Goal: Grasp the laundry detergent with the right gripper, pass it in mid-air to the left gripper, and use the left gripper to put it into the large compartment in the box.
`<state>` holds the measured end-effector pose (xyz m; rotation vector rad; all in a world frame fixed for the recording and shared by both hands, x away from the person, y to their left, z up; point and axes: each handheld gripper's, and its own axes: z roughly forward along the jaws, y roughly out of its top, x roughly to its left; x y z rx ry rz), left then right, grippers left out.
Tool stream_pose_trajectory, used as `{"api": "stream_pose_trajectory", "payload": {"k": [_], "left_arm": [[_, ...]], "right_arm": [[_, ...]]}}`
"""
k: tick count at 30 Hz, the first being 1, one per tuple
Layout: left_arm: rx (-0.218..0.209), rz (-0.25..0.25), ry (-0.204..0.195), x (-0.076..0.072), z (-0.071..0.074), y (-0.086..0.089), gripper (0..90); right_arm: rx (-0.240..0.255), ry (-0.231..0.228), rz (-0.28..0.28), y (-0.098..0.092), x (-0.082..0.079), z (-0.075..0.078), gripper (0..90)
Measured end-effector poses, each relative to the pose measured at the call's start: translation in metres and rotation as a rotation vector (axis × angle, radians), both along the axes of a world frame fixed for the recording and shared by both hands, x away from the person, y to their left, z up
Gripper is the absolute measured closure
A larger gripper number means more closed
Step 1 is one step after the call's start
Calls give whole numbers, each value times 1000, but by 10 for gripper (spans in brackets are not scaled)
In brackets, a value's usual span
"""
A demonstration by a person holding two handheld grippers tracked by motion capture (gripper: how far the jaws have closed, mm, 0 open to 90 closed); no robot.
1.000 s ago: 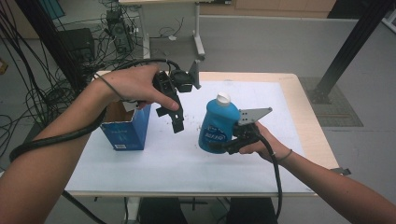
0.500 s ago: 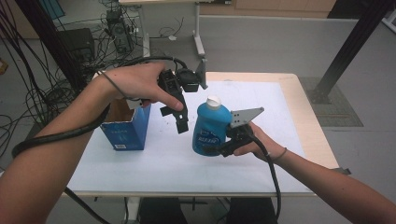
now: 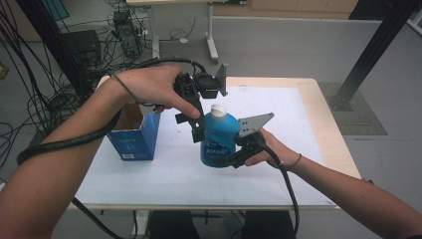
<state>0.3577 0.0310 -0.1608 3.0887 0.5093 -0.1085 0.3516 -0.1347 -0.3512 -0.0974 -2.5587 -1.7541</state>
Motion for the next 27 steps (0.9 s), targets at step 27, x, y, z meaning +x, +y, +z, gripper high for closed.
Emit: {"api": "stream_pose_trajectory", "payload": {"k": [27], "left_arm": [[29,-66,-10,-9,1,-21,112]], "right_arm": [[-17,-42,75,20,-3,11,394]]}}
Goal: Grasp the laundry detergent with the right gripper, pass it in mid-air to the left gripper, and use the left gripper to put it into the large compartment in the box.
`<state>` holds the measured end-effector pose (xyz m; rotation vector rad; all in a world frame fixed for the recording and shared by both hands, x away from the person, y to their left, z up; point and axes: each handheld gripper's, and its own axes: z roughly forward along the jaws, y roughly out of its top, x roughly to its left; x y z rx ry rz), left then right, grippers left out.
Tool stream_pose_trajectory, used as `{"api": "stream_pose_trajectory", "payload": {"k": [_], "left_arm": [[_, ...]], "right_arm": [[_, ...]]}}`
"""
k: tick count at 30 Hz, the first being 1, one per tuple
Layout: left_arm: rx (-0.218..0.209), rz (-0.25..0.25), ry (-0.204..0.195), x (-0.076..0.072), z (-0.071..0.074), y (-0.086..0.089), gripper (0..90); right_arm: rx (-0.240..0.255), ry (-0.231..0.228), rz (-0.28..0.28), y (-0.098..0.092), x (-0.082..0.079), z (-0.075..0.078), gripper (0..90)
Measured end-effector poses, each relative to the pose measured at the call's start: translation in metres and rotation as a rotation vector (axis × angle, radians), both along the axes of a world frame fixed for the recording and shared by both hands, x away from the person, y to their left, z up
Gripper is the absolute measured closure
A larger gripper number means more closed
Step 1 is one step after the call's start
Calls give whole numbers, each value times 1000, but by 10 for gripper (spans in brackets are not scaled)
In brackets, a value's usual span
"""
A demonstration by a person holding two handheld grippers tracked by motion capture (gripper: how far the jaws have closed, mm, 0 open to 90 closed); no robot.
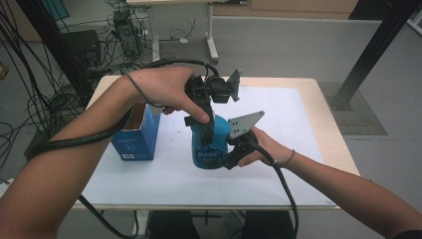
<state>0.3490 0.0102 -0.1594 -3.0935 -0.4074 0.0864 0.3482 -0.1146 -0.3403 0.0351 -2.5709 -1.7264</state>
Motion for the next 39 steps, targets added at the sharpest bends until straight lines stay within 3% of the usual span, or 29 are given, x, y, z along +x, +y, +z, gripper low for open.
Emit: {"api": "stream_pose_trajectory", "payload": {"k": [39], "left_arm": [[2,18,0,1,0,6,113]], "right_arm": [[-3,6,-5,1,-1,-1,394]]}}
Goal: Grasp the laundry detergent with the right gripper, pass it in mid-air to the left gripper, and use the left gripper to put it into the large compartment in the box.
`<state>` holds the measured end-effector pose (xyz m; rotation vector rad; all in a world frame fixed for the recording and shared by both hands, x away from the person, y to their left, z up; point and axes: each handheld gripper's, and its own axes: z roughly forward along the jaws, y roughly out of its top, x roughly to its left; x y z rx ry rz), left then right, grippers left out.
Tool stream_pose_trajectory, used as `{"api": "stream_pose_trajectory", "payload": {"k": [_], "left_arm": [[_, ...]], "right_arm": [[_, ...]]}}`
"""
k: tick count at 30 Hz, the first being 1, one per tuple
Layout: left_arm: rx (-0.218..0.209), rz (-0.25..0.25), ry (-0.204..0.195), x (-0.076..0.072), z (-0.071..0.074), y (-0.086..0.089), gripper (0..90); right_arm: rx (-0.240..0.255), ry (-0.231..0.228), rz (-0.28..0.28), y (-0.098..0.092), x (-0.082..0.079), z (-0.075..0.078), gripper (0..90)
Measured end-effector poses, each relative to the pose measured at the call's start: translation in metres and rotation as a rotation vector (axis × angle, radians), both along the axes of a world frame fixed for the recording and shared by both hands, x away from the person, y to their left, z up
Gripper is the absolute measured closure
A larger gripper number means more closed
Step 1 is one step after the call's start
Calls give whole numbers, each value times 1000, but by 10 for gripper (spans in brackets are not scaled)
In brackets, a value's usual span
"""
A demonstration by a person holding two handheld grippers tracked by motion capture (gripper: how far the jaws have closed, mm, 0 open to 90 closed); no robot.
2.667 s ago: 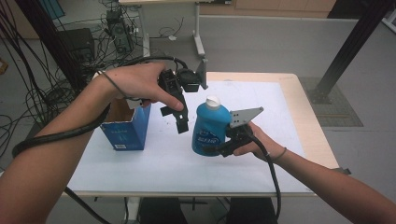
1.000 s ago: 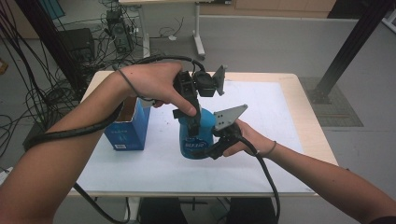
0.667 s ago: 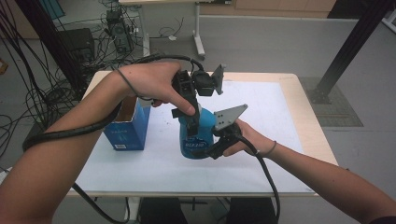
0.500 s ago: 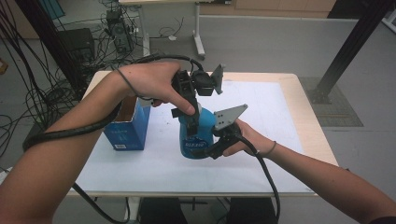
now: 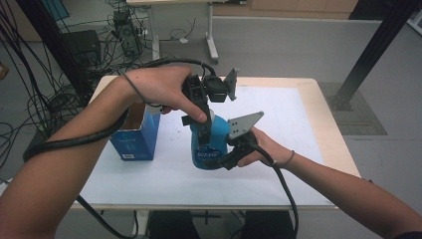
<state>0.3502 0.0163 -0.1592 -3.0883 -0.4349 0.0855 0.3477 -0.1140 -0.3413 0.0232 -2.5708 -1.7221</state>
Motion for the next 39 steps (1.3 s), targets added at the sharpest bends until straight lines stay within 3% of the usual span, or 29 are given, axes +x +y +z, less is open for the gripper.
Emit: {"api": "stream_pose_trajectory", "payload": {"k": [39], "left_arm": [[-1,0,-2,-2,1,1,113]], "right_arm": [[0,3,2,2,-1,0,394]]}}
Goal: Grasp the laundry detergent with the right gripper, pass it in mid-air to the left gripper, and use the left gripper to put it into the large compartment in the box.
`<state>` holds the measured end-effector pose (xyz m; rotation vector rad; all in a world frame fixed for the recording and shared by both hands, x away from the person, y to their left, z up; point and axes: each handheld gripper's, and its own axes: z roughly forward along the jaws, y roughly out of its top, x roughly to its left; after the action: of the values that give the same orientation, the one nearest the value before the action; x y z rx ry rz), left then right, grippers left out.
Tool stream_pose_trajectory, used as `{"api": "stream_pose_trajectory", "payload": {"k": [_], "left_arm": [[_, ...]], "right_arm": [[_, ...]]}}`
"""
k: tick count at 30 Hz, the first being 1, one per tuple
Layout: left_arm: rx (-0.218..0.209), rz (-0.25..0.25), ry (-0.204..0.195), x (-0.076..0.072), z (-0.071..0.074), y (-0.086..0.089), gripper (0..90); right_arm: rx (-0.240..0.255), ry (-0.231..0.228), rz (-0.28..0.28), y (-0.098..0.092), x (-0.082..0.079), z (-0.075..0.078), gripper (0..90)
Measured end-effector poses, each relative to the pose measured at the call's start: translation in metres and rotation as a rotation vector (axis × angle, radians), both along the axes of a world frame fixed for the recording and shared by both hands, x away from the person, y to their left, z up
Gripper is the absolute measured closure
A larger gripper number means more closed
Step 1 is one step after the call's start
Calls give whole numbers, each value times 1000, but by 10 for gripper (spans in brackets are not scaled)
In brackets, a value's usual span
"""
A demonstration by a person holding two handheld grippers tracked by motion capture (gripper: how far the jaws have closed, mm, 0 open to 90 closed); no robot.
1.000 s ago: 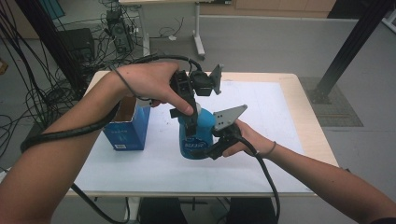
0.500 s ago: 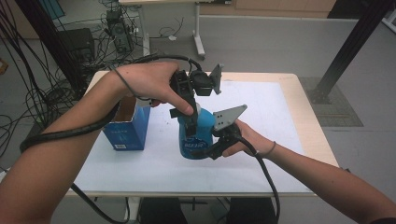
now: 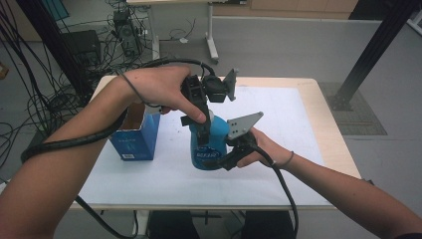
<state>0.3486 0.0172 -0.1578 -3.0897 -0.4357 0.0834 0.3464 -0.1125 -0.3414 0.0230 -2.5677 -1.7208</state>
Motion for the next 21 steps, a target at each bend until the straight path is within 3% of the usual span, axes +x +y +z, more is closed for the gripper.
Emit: {"api": "stream_pose_trajectory", "payload": {"k": [9,21], "left_arm": [[-2,-8,-4,0,0,-1,115],[-73,-36,-4,-1,-2,2,121]], "right_arm": [[2,-5,-1,0,1,0,394],[8,-4,-3,-2,0,3,394]]}}
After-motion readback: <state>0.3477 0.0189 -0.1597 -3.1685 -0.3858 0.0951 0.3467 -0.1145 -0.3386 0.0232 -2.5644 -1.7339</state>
